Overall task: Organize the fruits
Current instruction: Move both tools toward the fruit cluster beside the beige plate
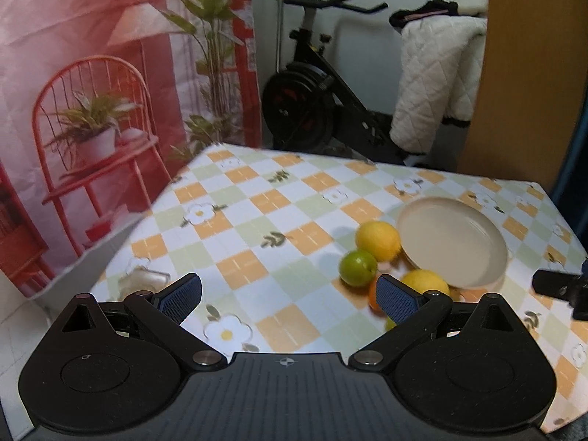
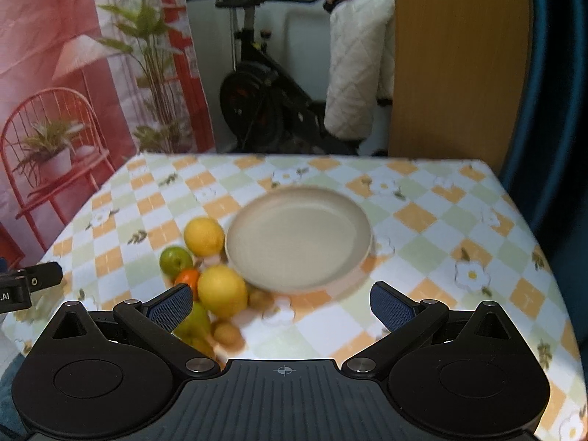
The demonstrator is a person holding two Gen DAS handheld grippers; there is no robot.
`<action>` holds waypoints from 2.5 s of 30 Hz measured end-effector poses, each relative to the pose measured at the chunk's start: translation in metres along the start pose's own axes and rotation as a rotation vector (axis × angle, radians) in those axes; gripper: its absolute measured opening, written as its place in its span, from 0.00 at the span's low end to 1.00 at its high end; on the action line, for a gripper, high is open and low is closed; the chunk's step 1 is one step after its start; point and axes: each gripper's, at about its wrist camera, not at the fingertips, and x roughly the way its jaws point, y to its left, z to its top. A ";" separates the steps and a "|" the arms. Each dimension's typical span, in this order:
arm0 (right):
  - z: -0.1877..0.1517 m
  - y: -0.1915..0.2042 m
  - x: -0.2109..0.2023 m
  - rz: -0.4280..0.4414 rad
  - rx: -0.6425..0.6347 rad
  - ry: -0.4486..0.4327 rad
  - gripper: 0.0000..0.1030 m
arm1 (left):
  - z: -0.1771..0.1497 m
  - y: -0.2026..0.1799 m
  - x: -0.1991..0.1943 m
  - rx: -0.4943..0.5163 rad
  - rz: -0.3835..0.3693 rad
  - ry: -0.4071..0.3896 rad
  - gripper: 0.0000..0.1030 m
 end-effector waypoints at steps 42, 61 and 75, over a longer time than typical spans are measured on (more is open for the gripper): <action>0.024 0.006 0.052 0.103 -0.166 -0.196 0.86 | 0.021 0.015 0.046 -0.121 -0.096 -0.187 0.81; 0.018 -0.001 0.074 0.111 -0.144 -0.115 0.73 | 0.012 0.000 0.078 -0.014 -0.249 -0.070 0.76; 0.000 0.009 0.083 0.194 -0.207 -0.031 0.46 | -0.003 -0.004 0.098 0.035 -0.327 -0.007 0.65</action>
